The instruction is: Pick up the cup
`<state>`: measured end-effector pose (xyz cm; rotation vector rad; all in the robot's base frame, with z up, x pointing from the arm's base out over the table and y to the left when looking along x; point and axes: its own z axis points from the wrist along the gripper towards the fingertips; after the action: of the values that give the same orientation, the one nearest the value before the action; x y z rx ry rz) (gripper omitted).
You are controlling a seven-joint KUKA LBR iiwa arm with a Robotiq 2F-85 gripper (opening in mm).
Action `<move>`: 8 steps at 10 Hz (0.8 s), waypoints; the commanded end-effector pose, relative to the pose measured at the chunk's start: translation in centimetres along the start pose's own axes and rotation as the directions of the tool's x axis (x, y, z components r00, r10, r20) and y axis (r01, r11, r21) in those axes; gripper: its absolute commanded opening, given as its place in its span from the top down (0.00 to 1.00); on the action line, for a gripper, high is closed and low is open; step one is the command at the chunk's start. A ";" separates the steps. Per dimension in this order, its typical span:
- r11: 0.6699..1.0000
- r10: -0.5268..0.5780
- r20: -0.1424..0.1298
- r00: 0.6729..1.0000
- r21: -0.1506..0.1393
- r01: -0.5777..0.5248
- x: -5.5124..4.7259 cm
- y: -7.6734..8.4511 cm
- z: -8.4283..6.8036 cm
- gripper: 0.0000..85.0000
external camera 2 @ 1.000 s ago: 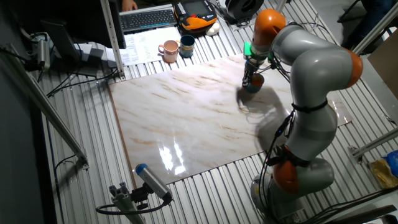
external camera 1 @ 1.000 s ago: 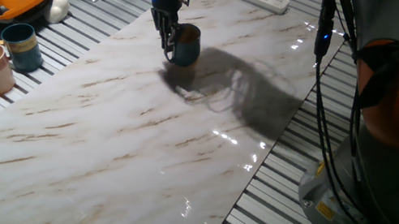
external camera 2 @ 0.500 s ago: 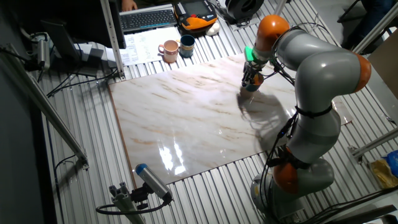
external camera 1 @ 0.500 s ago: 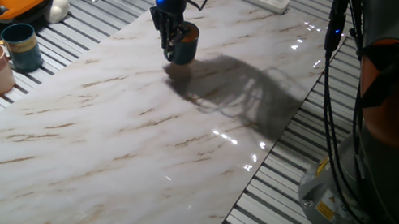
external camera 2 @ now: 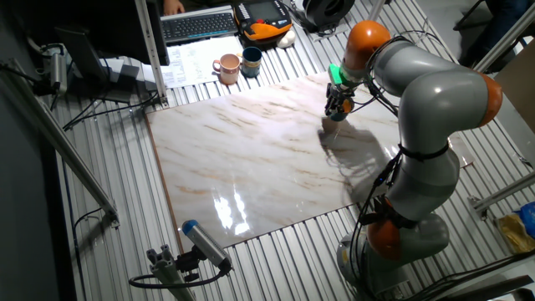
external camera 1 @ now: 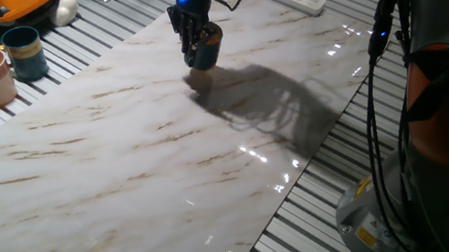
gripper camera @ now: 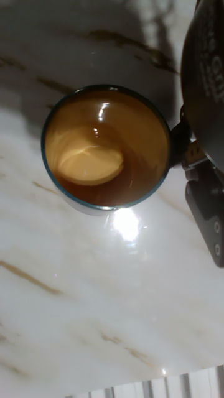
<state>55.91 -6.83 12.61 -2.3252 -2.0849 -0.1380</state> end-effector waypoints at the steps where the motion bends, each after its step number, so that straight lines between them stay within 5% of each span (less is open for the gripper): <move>1: 1.000 -0.019 0.005 1.000 0.001 0.019 0.0 0.0 0.0 1.00; 3: 0.994 -0.112 0.028 0.993 0.012 0.112 0.0 0.0 0.0 1.00; 8: 0.977 -0.213 0.029 0.977 0.012 0.213 0.3 -0.4 0.4 1.00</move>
<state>55.56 -6.45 12.20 -2.1035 -2.3425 -0.0926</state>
